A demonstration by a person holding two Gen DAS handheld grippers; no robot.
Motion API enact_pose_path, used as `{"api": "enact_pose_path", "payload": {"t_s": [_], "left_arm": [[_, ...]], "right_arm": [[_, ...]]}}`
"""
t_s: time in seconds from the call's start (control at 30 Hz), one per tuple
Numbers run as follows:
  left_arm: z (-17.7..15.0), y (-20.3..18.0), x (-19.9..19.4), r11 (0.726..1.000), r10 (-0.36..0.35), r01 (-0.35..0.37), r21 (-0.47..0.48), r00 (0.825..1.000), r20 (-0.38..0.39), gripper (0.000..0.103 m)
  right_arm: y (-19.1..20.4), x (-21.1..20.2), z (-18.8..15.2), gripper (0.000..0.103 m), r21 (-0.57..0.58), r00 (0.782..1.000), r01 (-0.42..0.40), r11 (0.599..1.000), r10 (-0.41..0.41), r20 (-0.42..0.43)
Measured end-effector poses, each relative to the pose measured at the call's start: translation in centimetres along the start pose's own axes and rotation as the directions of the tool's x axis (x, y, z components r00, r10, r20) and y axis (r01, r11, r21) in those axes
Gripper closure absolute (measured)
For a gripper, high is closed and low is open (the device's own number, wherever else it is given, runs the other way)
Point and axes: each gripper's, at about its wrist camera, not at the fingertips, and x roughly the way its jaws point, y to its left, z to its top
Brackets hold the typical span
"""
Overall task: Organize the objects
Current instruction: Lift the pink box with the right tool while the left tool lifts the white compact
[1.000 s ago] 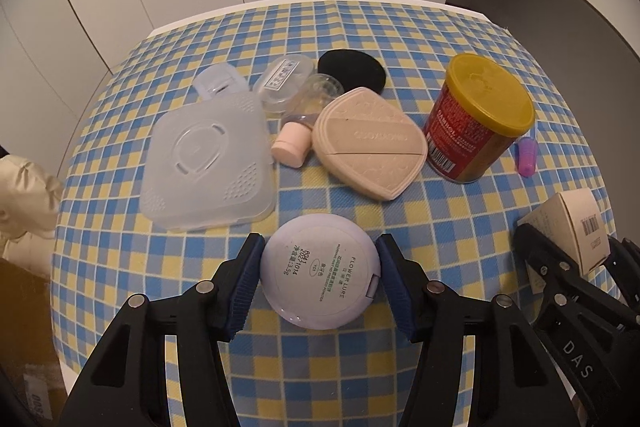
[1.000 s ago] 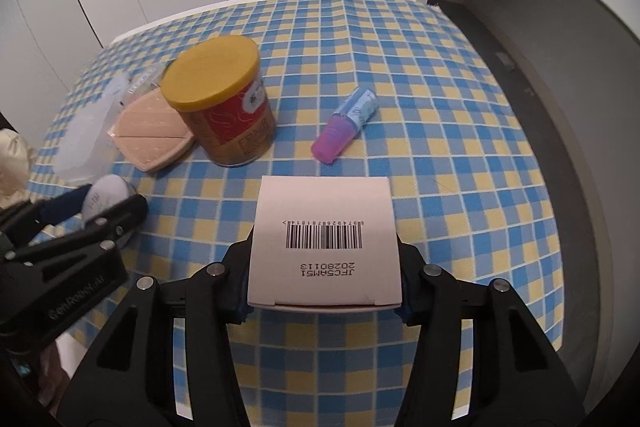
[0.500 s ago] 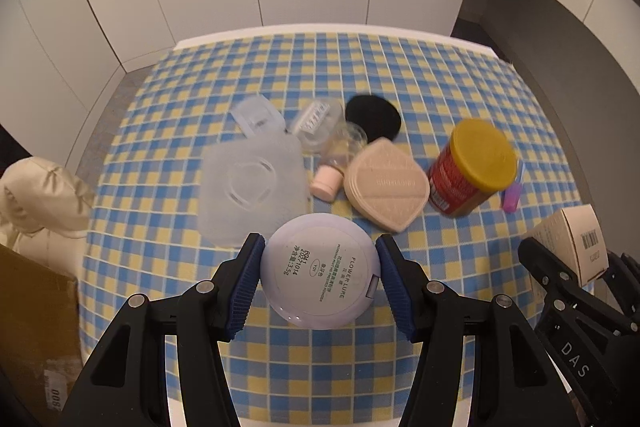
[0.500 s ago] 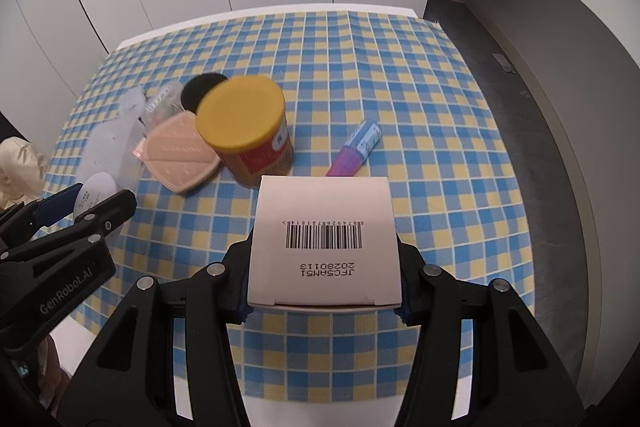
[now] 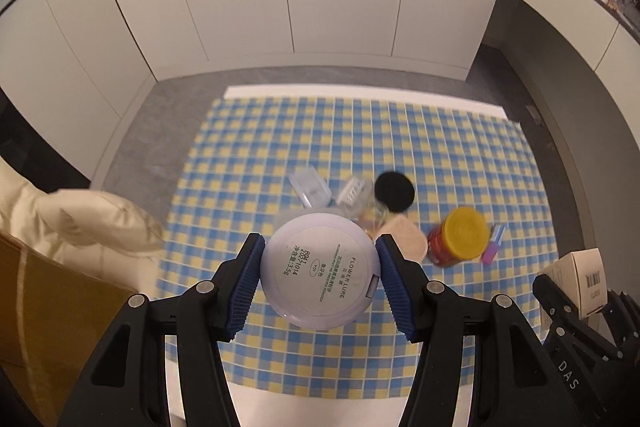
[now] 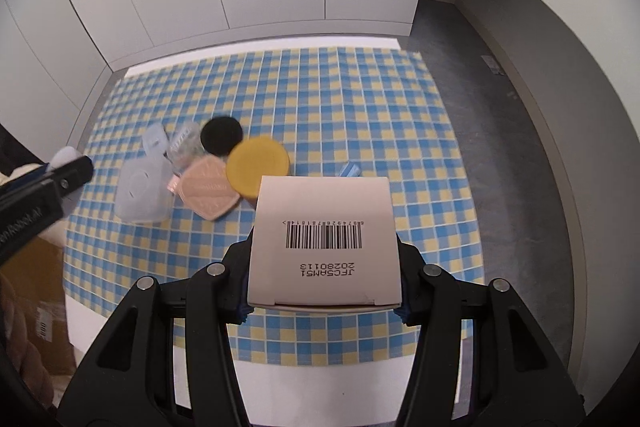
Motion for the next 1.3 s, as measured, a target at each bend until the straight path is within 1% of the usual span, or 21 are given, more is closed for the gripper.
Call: {"api": "enact_pose_path", "payload": {"t_s": [0.1,0.2,0.37,0.63,0.77,0.9,1.03,1.17,1.3], "left_arm": [[1.3,0.3,-2.0,1.000,0.005,-0.005,-0.003,1.000,0.007,0.045],[2.5,0.7,-3.7,0.998,0.052,-0.052,-0.024,0.999,0.015,0.045],[4.2,1.6,-7.4,0.997,0.046,-0.044,-0.059,0.998,0.034,0.045],[6.7,1.8,-13.4,0.998,0.062,-0.059,-0.029,0.991,0.116,0.045],[7.7,2.4,-15.7,0.999,0.039,-0.035,-0.034,0.991,0.129,0.045],[8.6,3.2,-17.5,0.999,0.011,-0.005,-0.045,0.992,0.125,0.045],[9.0,4.3,-19.7,0.998,0.006,0.003,-0.064,0.989,0.147,0.045],[9.2,4.8,-21.4,0.997,-0.018,0.030,-0.073,0.987,0.160,0.045],[9.4,5.0,-23.4,0.998,-0.007,0.020,-0.067,0.981,0.193,0.045]], "right_arm": [[0.2,-1.6,1.2,0.049,0.001,1.000,0.006,1.000,-0.006,0.002],[0.5,-3.9,2.6,0.049,-0.007,1.000,0.001,1.000,-0.001,0.023],[1.0,-8.2,5.0,0.049,-0.017,0.998,-0.019,1.000,0.020,0.068],[1.3,-16.3,8.9,0.049,-0.040,0.986,-0.007,0.999,0.014,0.163],[2.1,-19.3,10.2,0.049,-0.078,0.983,-0.007,0.997,0.021,0.181],[2.8,-21.8,10.8,0.049,-0.098,0.979,0.001,0.995,0.019,0.205],[2.9,-24.2,11.0,0.049,-0.096,0.974,-0.026,0.995,0.047,0.222],[3.3,-26.4,11.2,0.049,-0.107,0.967,-0.040,0.993,0.065,0.248],[3.9,-28.1,11.1,0.049,-0.113,0.961,-0.048,0.992,0.076,0.266]]}}
